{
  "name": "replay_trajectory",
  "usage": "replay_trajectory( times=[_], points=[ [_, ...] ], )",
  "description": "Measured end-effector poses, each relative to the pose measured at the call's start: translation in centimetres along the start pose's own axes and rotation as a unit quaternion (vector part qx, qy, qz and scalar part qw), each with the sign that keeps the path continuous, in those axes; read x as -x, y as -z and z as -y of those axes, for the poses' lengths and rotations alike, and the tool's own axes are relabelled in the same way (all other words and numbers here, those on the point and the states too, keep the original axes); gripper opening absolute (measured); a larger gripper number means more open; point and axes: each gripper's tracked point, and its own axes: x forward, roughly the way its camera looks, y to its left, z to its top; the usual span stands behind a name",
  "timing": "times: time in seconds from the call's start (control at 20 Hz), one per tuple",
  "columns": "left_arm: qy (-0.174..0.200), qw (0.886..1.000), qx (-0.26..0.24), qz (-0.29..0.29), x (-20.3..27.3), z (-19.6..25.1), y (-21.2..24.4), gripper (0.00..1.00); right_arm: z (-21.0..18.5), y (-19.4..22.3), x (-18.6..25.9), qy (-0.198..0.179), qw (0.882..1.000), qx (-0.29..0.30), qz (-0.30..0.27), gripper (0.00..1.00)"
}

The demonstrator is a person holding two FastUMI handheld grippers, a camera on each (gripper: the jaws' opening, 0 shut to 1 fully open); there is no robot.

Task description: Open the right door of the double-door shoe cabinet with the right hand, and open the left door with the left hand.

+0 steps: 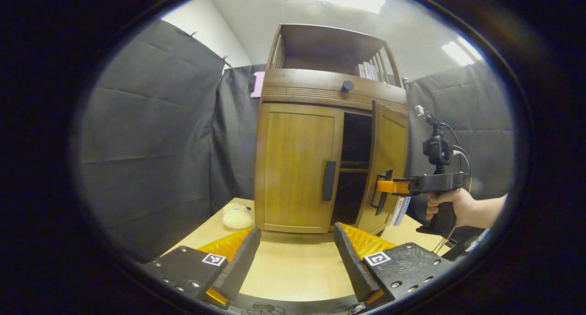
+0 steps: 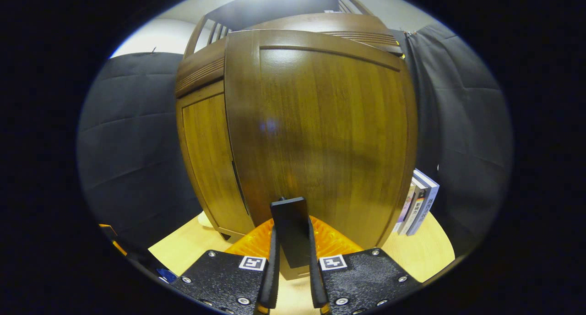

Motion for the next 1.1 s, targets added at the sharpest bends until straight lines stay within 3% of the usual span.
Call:
replay_trajectory(
  times=[0.2, 0.35, 0.65, 0.7, 1.1],
  points=[
    [0.014, 1.0, 0.006, -0.005, 0.0, 1.8, -0.2, 0.96, 0.6, 0.4, 1.8, 0.003, 1.0, -0.002, -0.01, 0.29],
    [0.024, 1.0, 0.007, -0.012, -0.6, 2.2, 0.1, 0.89, 1.8, 0.8, 3.1, 0.014, 1.0, -0.007, -0.012, 0.29],
    [0.045, 0.999, 0.0, -0.011, -1.8, 3.5, 0.6, 0.89, 3.5, 1.0, 4.8, 0.032, 0.999, -0.005, -0.016, 0.23],
    [0.049, 0.999, 0.0, -0.011, -2.1, 4.0, 0.6, 0.93, 3.7, 0.9, 5.1, 0.036, 0.999, -0.009, -0.016, 0.23],
    [0.093, 0.994, 0.026, -0.043, -4.9, 7.6, 2.7, 0.89, 5.8, 0.9, 6.4, 0.065, 0.998, -0.021, -0.007, 0.15]
  ],
)
